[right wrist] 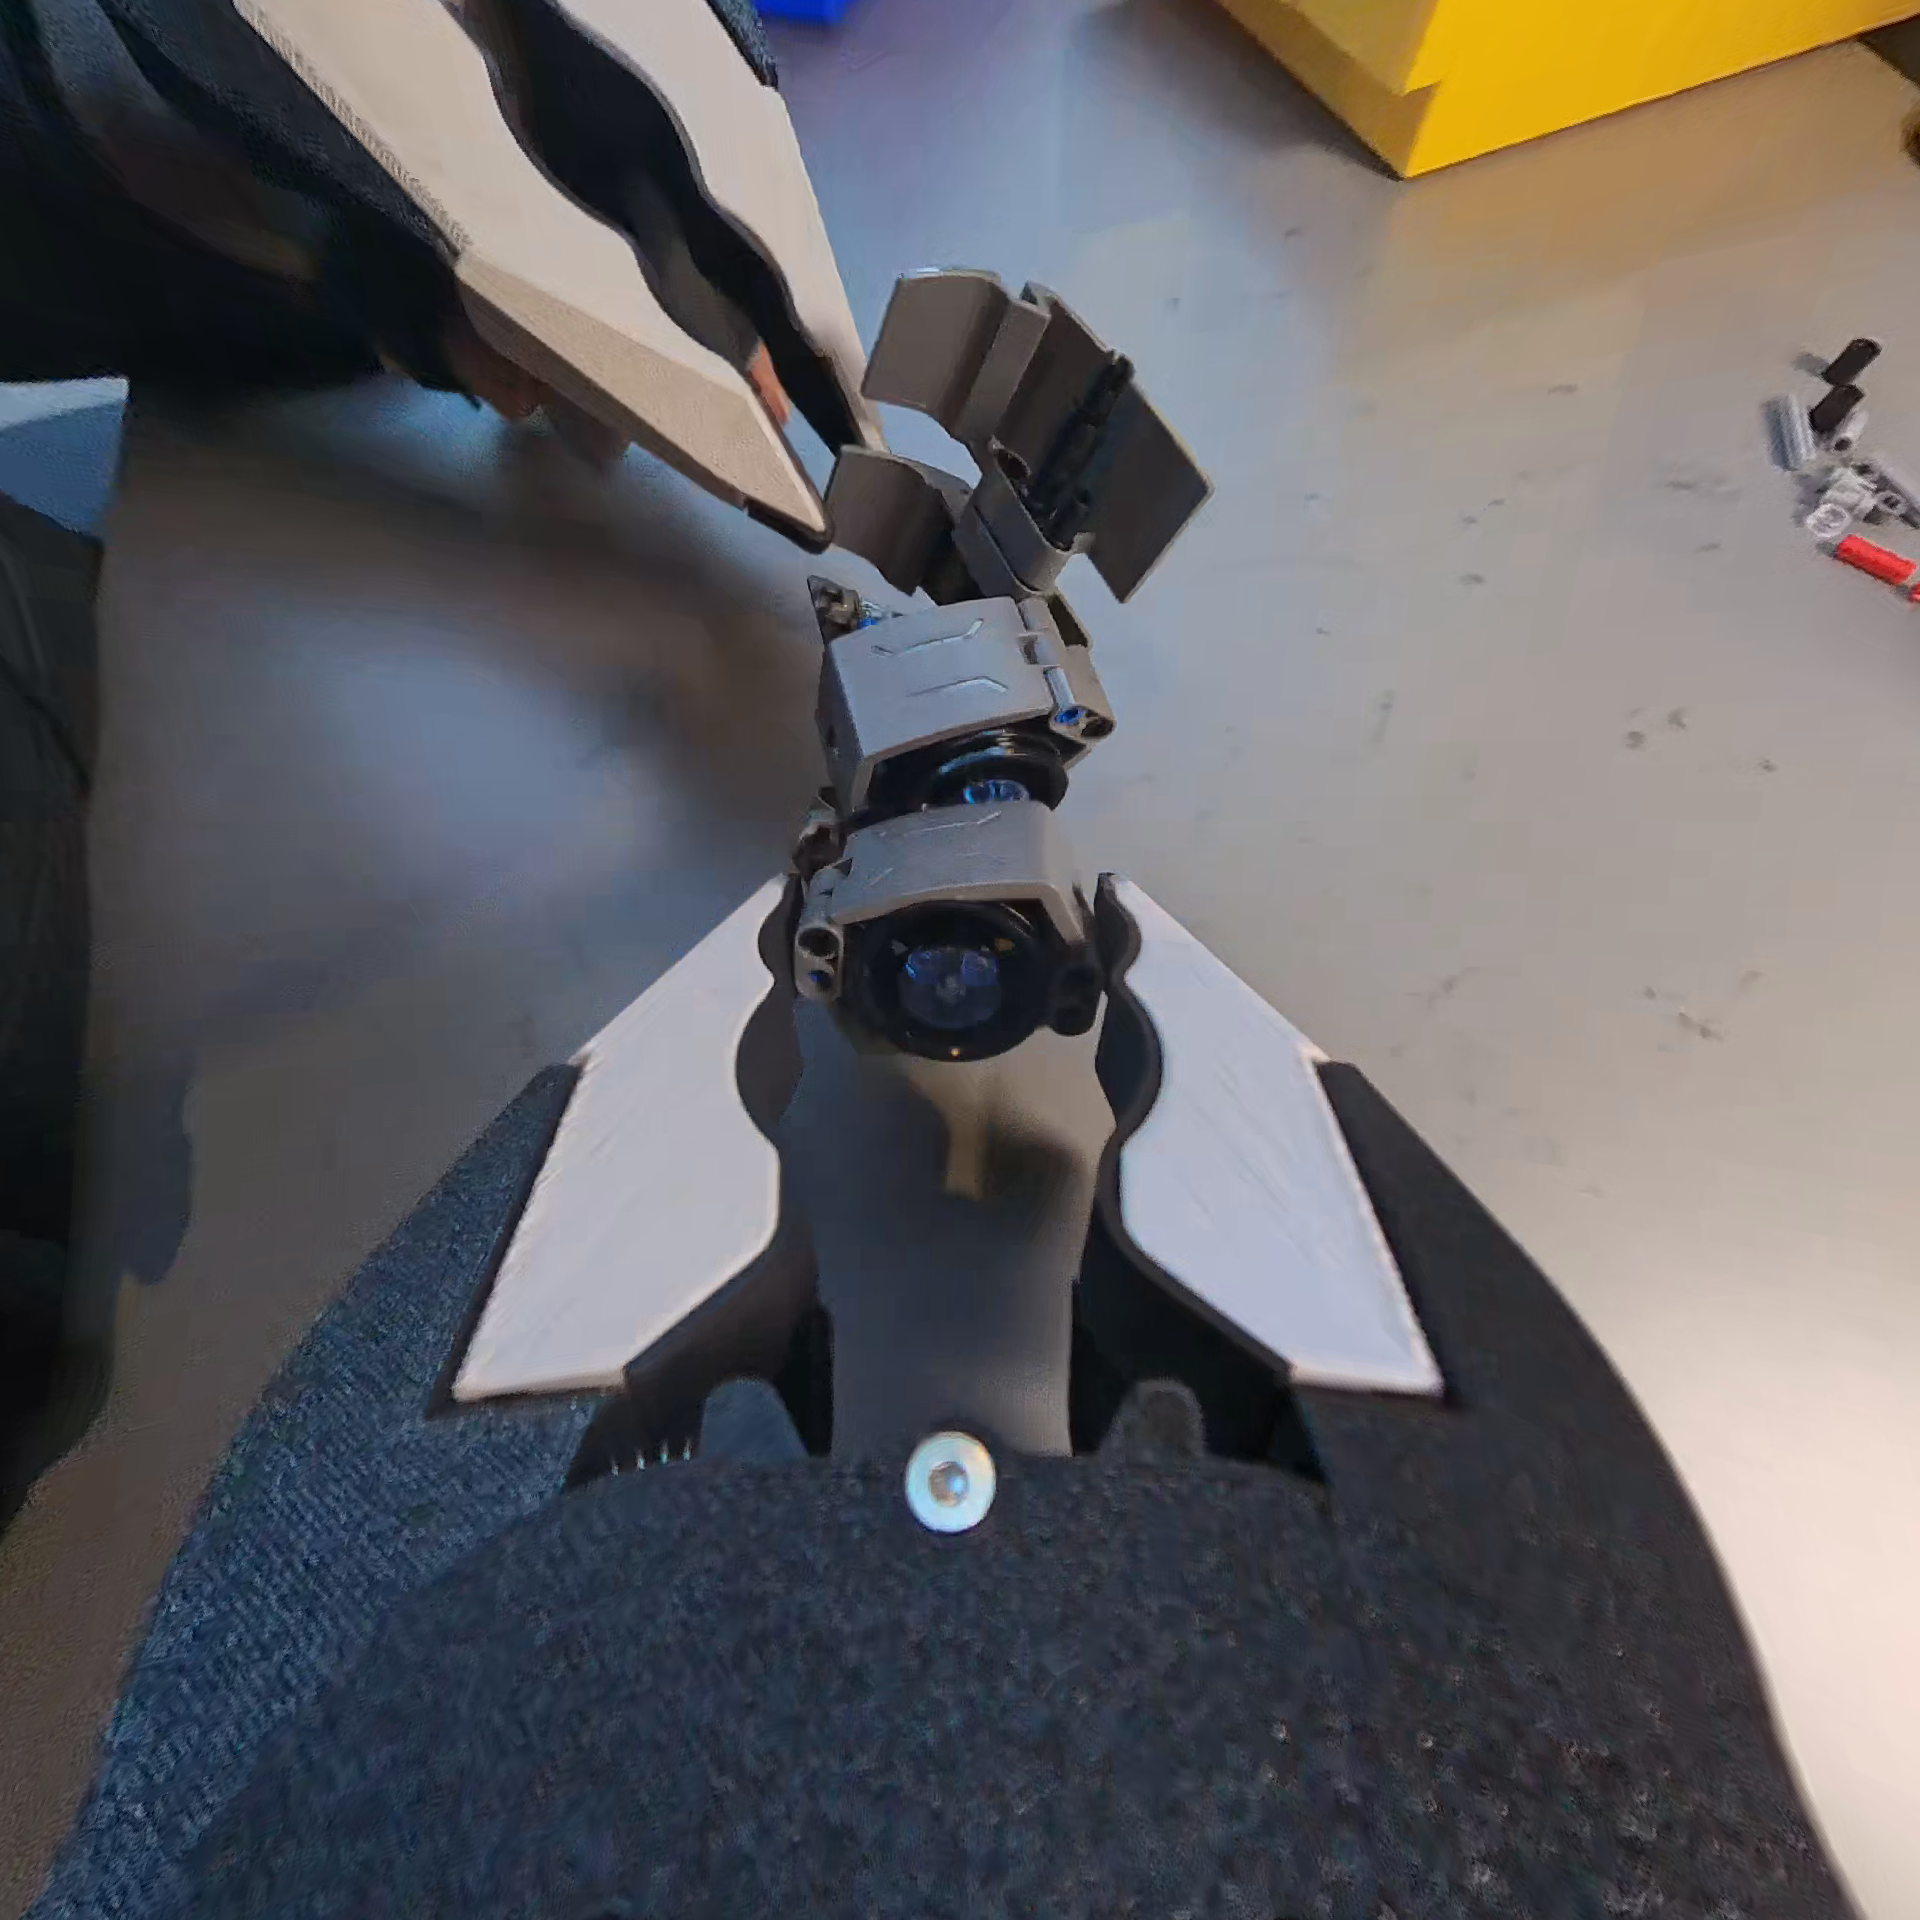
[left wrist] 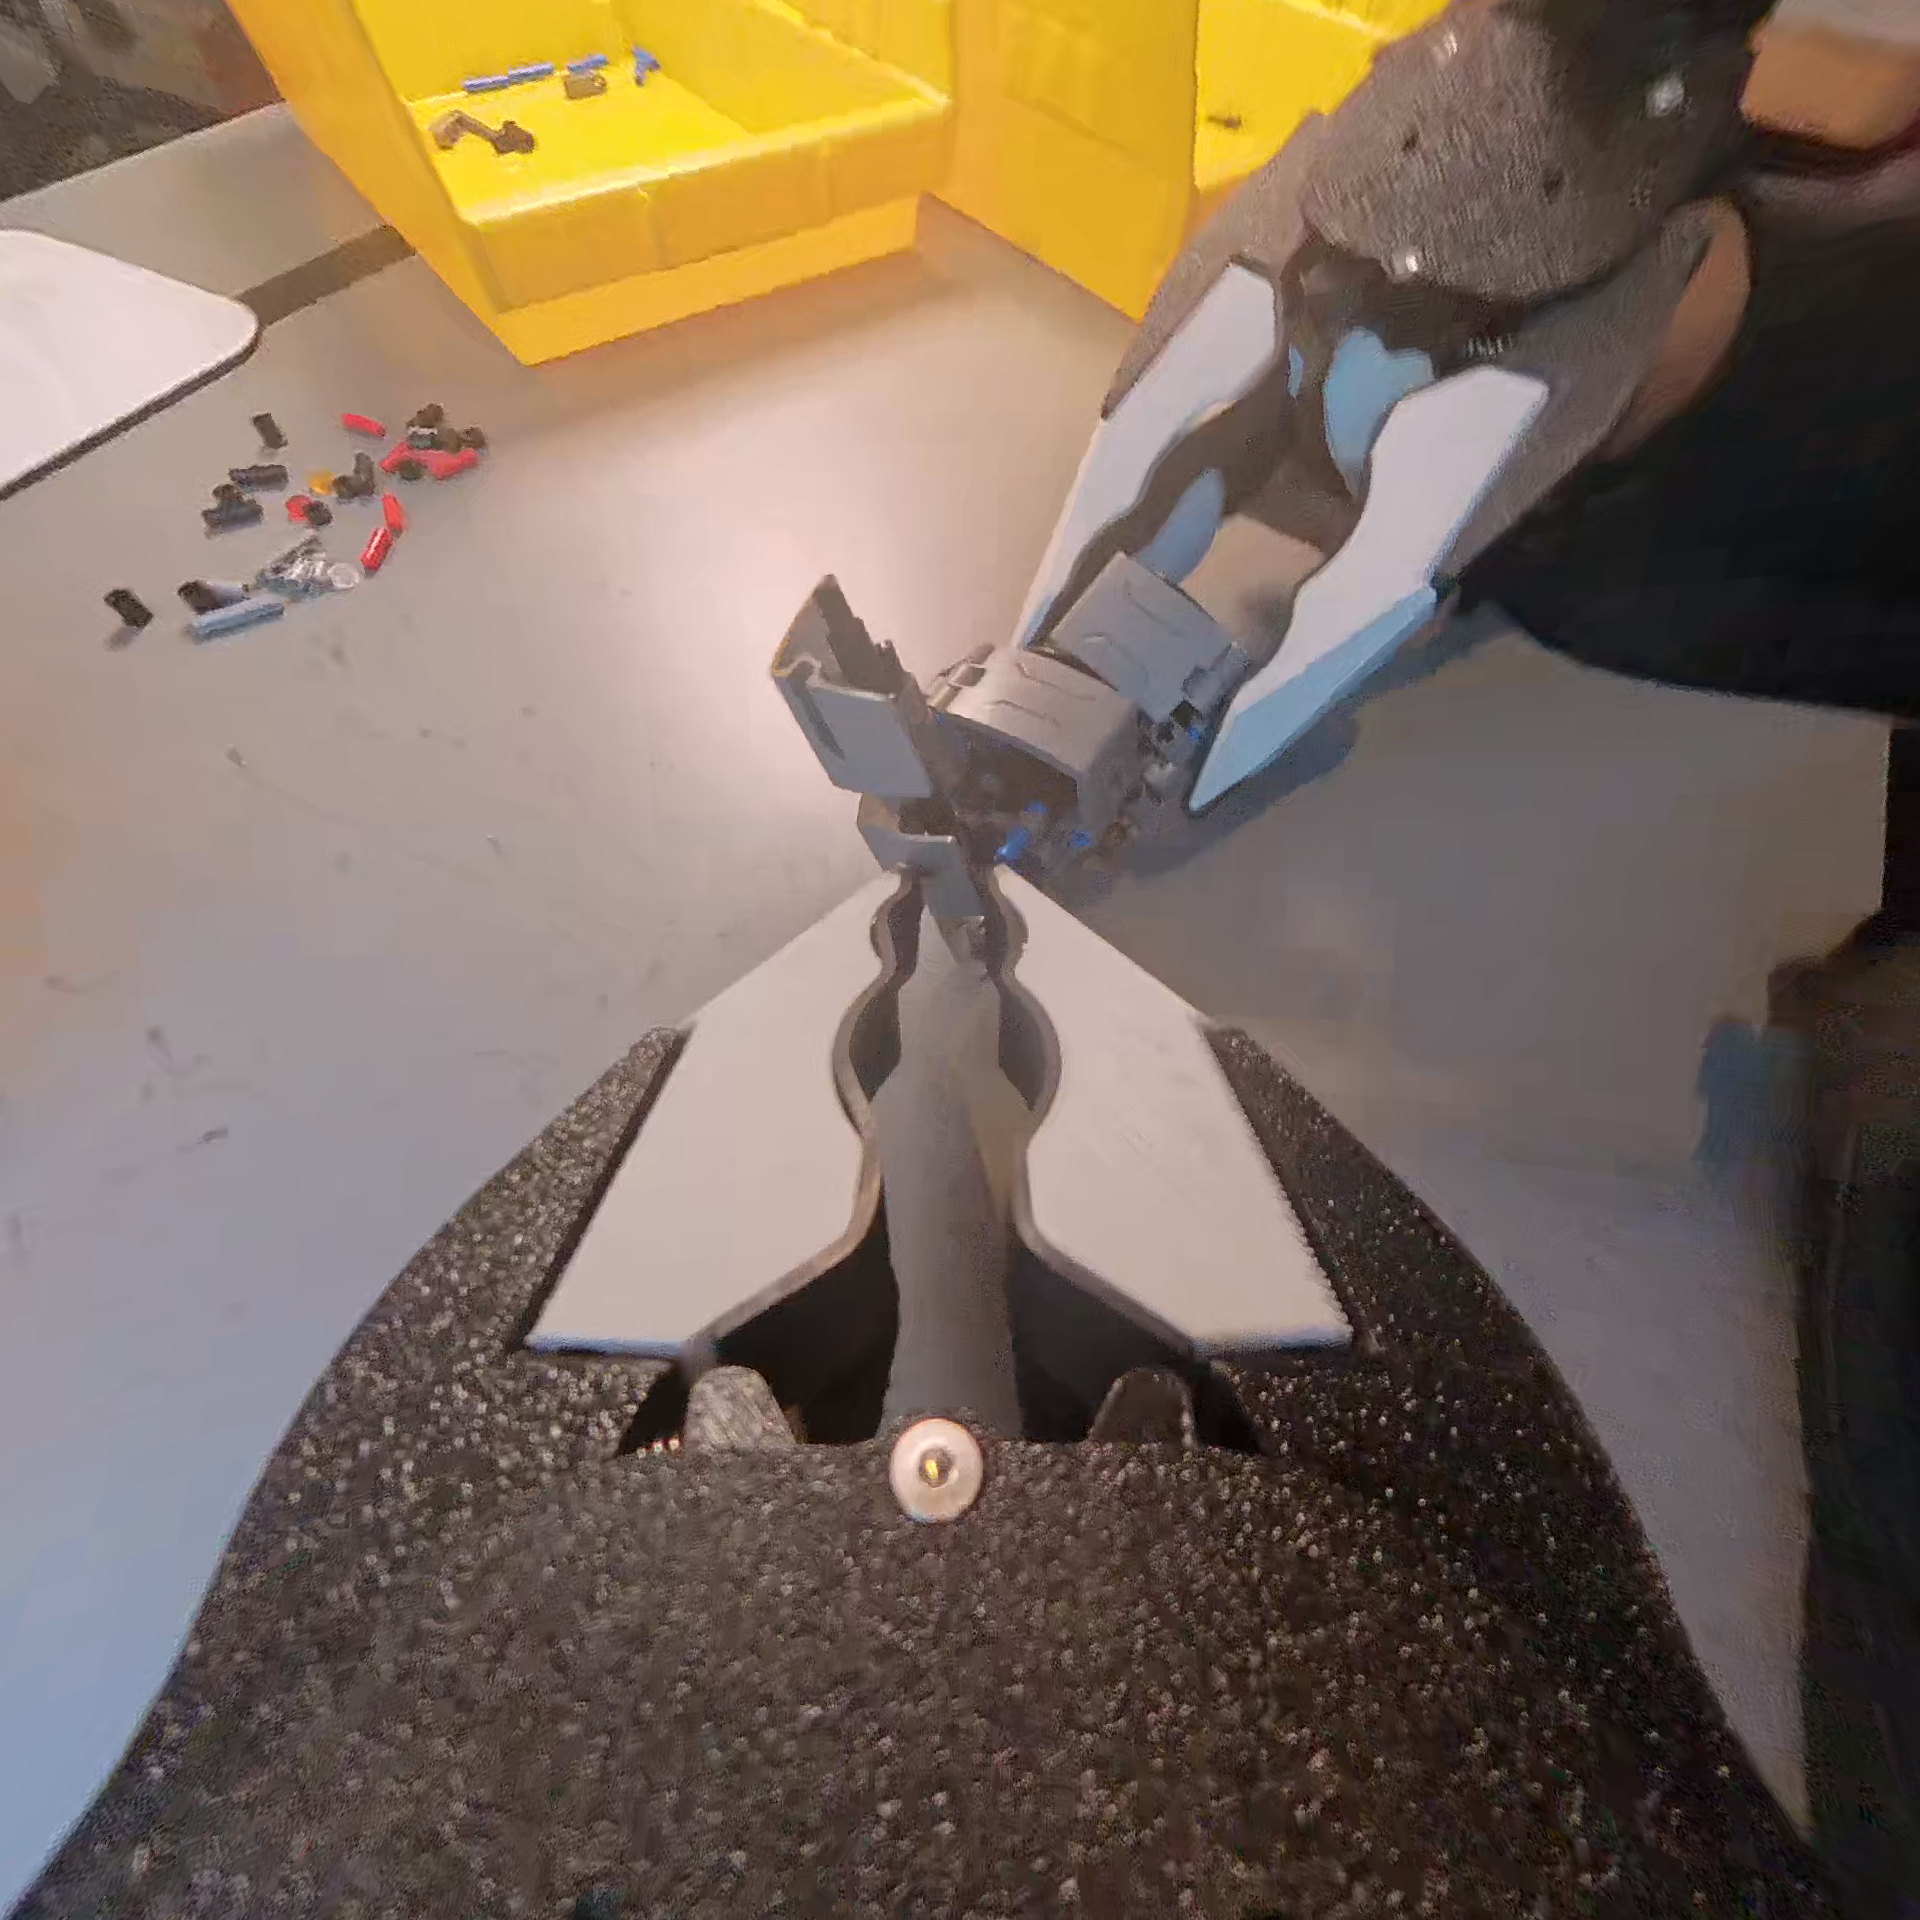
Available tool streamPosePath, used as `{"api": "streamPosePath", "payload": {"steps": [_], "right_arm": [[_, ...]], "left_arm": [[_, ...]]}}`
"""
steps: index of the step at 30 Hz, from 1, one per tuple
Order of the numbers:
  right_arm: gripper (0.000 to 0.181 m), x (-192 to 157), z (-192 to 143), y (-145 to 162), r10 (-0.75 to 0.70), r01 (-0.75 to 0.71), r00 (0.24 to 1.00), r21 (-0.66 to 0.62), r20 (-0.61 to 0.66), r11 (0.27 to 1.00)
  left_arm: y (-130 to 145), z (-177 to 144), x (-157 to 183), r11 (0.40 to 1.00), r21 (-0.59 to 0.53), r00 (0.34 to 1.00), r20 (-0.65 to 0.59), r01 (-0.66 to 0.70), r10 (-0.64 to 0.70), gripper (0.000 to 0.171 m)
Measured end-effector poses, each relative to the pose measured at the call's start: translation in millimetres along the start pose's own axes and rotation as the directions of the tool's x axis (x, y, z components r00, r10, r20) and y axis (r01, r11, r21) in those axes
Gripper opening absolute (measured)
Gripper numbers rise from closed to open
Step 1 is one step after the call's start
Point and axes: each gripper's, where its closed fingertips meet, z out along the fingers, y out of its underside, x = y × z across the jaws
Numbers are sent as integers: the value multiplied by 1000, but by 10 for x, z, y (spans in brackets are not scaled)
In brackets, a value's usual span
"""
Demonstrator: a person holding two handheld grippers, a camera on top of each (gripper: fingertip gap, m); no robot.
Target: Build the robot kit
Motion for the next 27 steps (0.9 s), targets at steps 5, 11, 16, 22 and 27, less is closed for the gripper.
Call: {"api": "streamPosePath", "payload": {"steps": [5, 11, 16, 22, 27], "right_arm": [[54, -27, 15, 158, -102, 103, 995, -99, 19, 990], [53, -23, -84, 287, -111, 117, 992, -139, 54, 983], [53, 14, -202, 271, -43, 51, 995, -103, 86, 993], [54, -14, -186, 301, -40, 52, 994, -116, 100, 992], [54, -19, -176, 296, -44, 55, 994, -115, 101, 992]], "left_arm": [[237, 1, 1, 962, -133, 969, 34, -238, 244, 12], [324, 7, -41, 902, -201, 897, 156, -382, 414, 5], [338, 5, 2, 901, -203, 899, 143, -383, 414, 5], [346, -27, 54, 922, -191, 929, 93, -336, 358, 12], [301, -91, -4, 961, -156, 969, 58, -228, 239, 14]]}}
